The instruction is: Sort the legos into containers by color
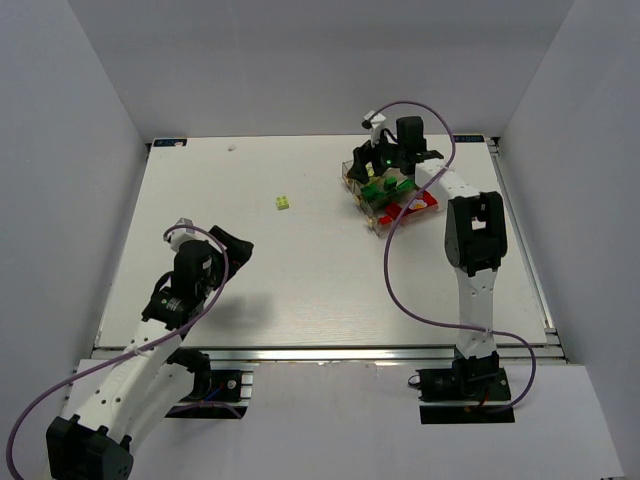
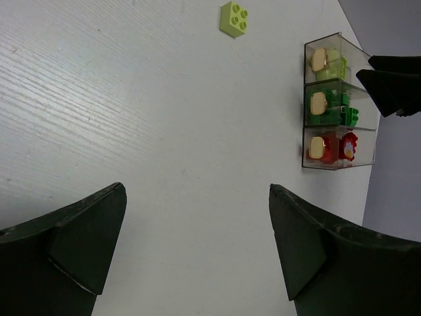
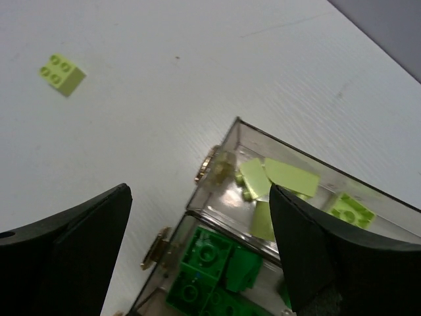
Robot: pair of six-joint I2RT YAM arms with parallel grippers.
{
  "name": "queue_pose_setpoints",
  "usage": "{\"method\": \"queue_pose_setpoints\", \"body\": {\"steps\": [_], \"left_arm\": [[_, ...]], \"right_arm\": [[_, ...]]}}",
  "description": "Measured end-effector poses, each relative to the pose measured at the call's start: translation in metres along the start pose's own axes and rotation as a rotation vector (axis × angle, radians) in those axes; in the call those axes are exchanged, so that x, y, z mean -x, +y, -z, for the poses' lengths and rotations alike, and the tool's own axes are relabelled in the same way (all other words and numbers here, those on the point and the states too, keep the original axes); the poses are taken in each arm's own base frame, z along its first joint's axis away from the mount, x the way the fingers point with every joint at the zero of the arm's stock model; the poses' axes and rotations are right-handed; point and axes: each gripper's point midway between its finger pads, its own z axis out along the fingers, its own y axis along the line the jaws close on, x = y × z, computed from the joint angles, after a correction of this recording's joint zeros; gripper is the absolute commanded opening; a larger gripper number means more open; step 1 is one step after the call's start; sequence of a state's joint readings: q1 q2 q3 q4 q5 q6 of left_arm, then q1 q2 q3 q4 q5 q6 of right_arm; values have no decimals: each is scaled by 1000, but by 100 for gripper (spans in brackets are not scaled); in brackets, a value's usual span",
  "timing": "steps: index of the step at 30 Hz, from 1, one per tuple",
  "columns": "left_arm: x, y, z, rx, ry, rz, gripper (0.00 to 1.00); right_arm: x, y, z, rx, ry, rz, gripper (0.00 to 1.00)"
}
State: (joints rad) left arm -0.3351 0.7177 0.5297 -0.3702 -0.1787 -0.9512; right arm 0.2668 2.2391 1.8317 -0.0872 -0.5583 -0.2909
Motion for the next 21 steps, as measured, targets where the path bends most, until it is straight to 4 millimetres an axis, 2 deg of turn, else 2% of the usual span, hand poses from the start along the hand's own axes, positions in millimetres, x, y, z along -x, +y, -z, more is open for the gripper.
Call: {"method": "queue_pose_setpoints", "body": {"steps": [4,5,8,15,17,21], "left_arm": [[1,-2,0,-8,-2,1,98],[1,-2,0,-9,-1,1,98],[-1,-1,-1,-7,0,1,98],[-3,4,2,-7,-1,1,98],[-3,5,4,-12,-5,3,98],[-1,4,10,-22,-13,13,98]], "right_arm": [[9,34,-4,94,0,10,89],[11,43,-7,110,4,13,87],[15,76,-20,144,30,6,83],[16,151,-53,126,108,-48,82],[18,165,-63,96,118,-70,78],[21,171,-85,-3,120,-109,74]]}}
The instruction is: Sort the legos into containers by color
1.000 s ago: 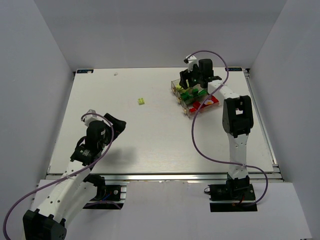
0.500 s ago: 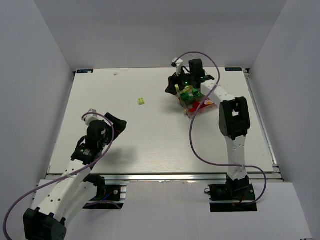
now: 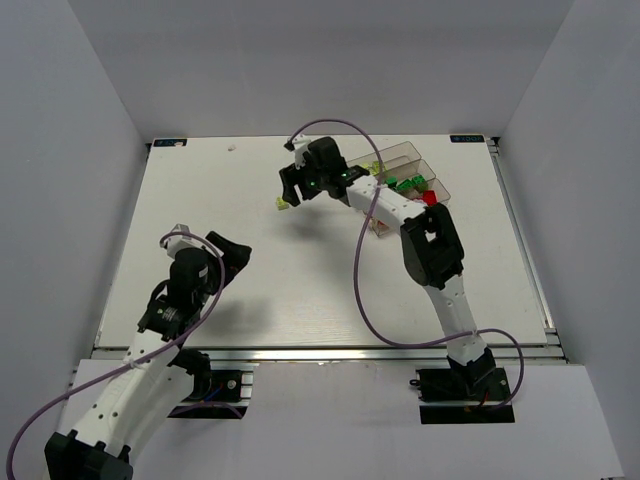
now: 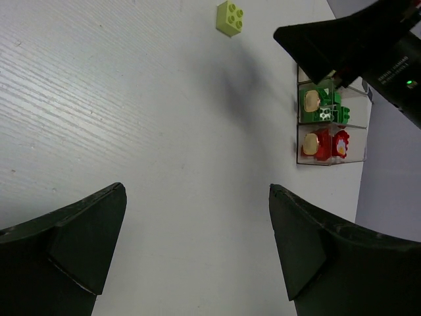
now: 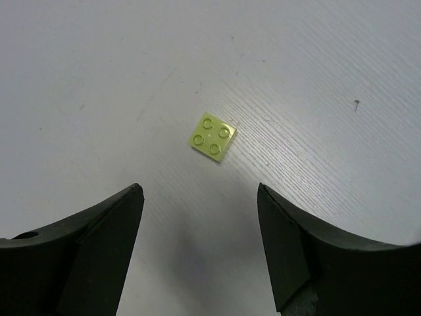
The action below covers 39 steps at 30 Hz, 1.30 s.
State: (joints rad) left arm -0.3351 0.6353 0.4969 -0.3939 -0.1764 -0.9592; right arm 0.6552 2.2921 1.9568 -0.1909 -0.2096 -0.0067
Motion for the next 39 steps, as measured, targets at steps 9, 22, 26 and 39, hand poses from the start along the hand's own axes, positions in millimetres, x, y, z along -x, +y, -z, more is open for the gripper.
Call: {"method": "queue_pose_setpoints", "body": {"steps": [9,22,26,39], "left_arm": [[2,5,8,5,-19,19,98],[-2,13,9,29,-8,23,98],[-2,13,10,30,-8,25,98],[-2,20,13,55,-14,26,98]], "right_arm": [[-28,2,-48,-99,39,-45,68],[-36,-4,-70,-163,32,-41,67],[-40,-5,-74,-171,35,-39,67],[-43,0,-91,-178,17,-8,55]]}}
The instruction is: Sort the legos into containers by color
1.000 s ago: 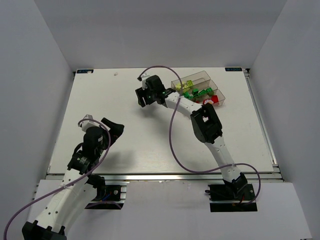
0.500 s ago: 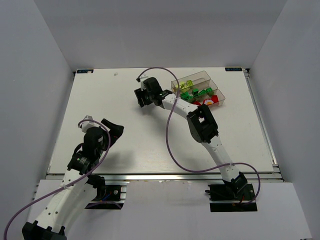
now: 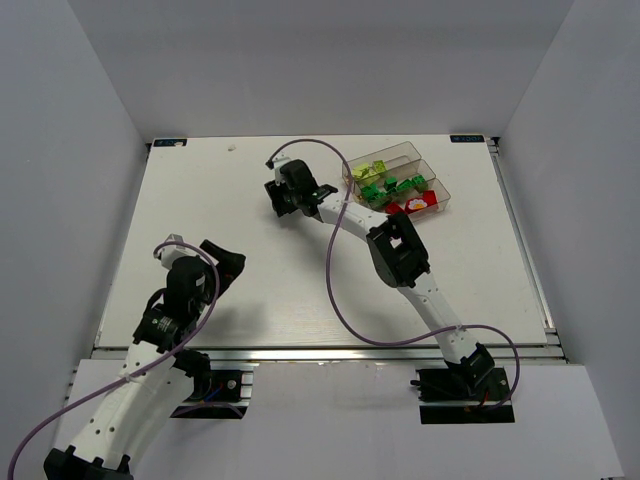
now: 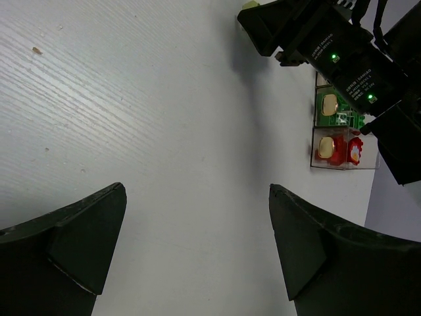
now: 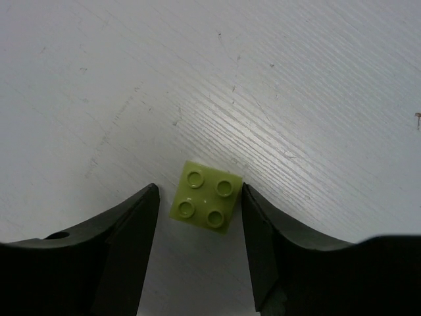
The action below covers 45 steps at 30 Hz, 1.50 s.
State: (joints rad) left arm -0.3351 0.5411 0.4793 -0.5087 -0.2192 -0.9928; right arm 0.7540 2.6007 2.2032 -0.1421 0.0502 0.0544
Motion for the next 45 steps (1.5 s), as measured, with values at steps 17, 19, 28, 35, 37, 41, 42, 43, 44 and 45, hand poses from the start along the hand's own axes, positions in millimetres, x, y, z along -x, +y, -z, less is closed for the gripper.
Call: {"method": "queue_pose_setpoints", "body": {"steps": [17,19,28,35,37,41,42,43,44,45], "left_arm": [[5,-3,2,-3,-13,-5,98],[6,-5,2,-9,-16,-6,98],[9,-11,0,-33,-28,-14,98],[8,-16,-3,-47,-18,-17,98],[7,-18,-3,-54,-14,-16,98],[7,-19,-4,-59,-9,-16,98],[7,-19,-3,-60,-9,-15,98],[7,-19,-3,-61,-10,-14,98],[7,-20,-3,-62,-11,-13,98],[7,-20,-2,-64,-12,-11,98]], "right_arm": [[18,25,46,236,-14,80,0],[39,26,78,288,-54,86,0],[146,-74,220,217,-341,84,0],[86,-187,221,36,-234,-21,0],[69,-211,215,-2,-203,-40,0],[45,-240,203,-41,-153,-62,3],[42,-245,200,-46,-146,-64,4],[39,-249,197,-52,-143,-64,6],[37,-253,194,-57,-139,-62,7],[35,-255,192,-62,-135,-59,7]]}}
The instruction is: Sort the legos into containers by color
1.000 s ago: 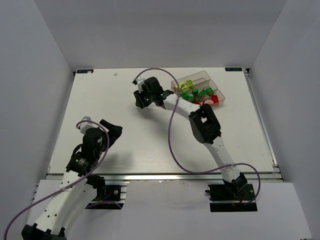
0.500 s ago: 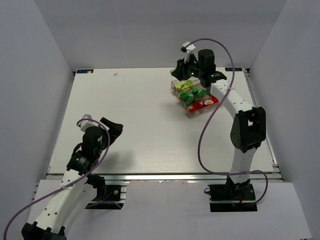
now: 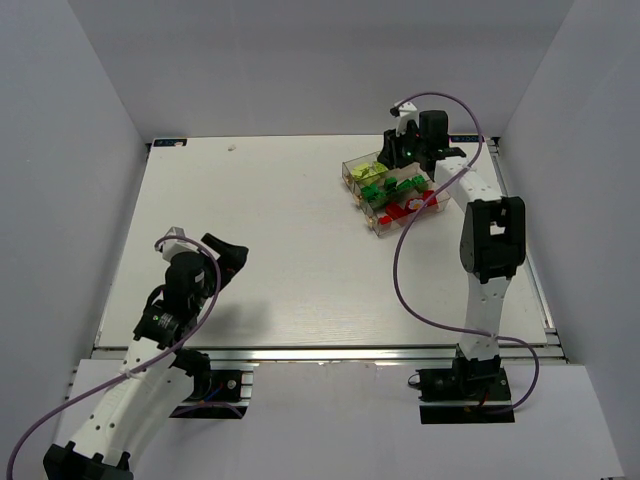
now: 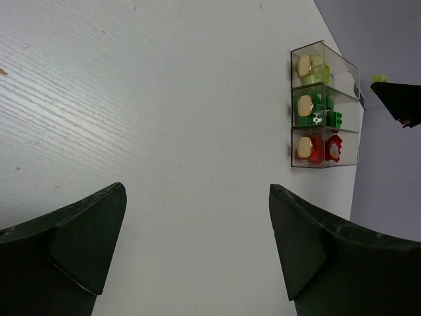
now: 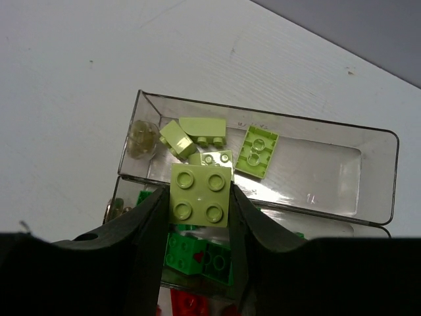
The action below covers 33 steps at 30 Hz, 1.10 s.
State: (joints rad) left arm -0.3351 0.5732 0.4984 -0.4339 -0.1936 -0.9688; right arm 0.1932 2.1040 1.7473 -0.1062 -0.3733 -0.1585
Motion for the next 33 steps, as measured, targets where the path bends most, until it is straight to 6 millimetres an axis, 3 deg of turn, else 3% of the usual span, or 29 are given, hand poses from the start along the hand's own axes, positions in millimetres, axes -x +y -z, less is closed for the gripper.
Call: {"method": "queue_pose_setpoints", "body": {"steps": [11,18,24,32,33], "left_arm": [[0,0,0,0,1,9,98],[-4,1,-2,9,17,7,98],[-7,2,-4,18,31,13,98],[-11,5,-8,34,50,13,98],[-11,5,-8,36,51,13,98]], "right_arm": [[-17,-17,-25,-32,16,29,26],[-24,-27,-38,-55,20,33,33],[-23,-35,-47,-77,4,47,57],[-27,-38,-50,-84,8,61,75],[-26,-38,-50,-83,8,61,88]]}}
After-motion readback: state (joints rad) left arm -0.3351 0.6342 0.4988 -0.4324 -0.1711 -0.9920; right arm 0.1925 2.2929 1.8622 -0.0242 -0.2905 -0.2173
